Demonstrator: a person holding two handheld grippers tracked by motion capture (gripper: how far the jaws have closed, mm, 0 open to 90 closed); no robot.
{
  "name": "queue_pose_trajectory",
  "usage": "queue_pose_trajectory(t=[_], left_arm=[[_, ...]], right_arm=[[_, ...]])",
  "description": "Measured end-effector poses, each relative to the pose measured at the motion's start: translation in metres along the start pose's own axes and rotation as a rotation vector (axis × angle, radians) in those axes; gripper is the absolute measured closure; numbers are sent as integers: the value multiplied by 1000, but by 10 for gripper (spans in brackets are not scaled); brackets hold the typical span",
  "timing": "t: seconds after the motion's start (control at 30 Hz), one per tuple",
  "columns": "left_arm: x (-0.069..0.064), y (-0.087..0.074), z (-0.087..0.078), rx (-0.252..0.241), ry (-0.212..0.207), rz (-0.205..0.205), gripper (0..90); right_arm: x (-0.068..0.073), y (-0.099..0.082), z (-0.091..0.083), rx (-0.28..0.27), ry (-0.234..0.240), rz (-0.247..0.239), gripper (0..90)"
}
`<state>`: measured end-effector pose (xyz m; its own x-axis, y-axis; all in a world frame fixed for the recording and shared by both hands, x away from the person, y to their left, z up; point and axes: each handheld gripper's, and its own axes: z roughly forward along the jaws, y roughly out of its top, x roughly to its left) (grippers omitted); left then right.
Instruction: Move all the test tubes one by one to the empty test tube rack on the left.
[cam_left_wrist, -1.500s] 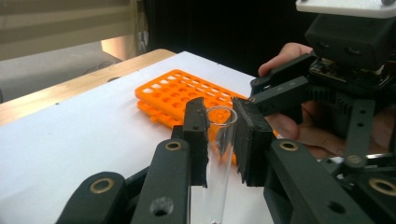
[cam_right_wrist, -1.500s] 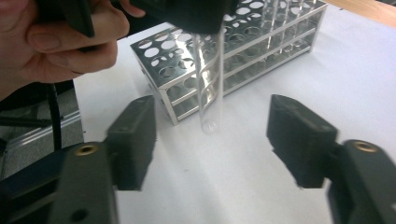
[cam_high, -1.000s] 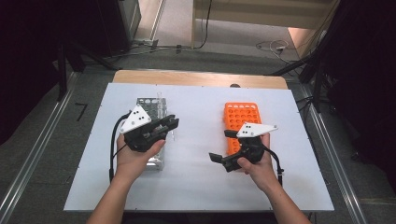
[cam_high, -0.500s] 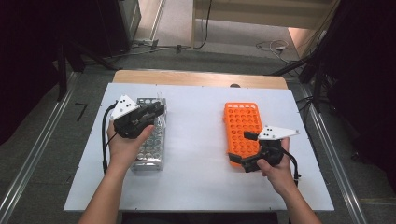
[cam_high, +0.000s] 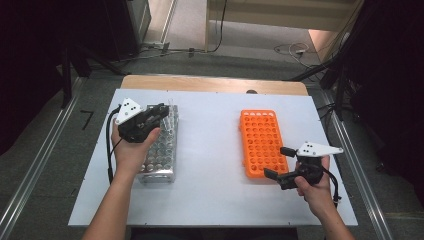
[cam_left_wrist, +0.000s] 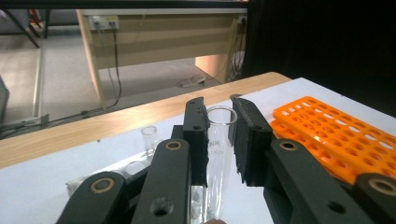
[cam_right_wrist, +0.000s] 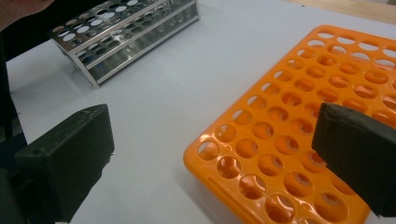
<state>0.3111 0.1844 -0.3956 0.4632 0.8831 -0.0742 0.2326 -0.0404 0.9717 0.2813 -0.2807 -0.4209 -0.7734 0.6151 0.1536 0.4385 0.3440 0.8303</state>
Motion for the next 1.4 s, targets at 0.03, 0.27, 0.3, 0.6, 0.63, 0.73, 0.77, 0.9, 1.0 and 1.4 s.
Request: queue_pose_trajectory(t=[0.03, 0.27, 0.3, 0.6, 0.63, 0.73, 0.77, 0.9, 1.0, 1.4], left_arm=[[1, -1, 1, 5, 5, 5, 750], [-4, -6, 5, 27, 5, 12, 750], [-4, -7, 6, 28, 5, 11, 750], [-6, -15, 11, 55, 12, 17, 750], [-6, -16, 12, 57, 13, 14, 750], [-6, -20, 15, 77, 17, 14, 750], [-5, -21, 15, 83, 18, 14, 749], [-5, -24, 18, 113, 20, 14, 749], [-6, -26, 19, 136, 25, 14, 748], [-6, -28, 21, 205, 28, 6, 744]], right_arm=[[-1, -1, -1, 1, -1, 1, 0], [-4, -1, -2, -6, -8, 4, 0], [-5, -1, -3, -6, -8, 7, 0], [-4, -2, -1, -3, -7, 7, 0], [-4, -2, -1, -4, -6, 1, 0], [-4, -2, -1, -4, -8, 5, 0], [-4, -2, -1, -6, -7, 4, 0], [-4, -2, -2, -8, -10, 4, 0], [-5, -2, -1, -6, -11, 2, 0], [-4, -2, -1, -5, -13, -4, 0]])
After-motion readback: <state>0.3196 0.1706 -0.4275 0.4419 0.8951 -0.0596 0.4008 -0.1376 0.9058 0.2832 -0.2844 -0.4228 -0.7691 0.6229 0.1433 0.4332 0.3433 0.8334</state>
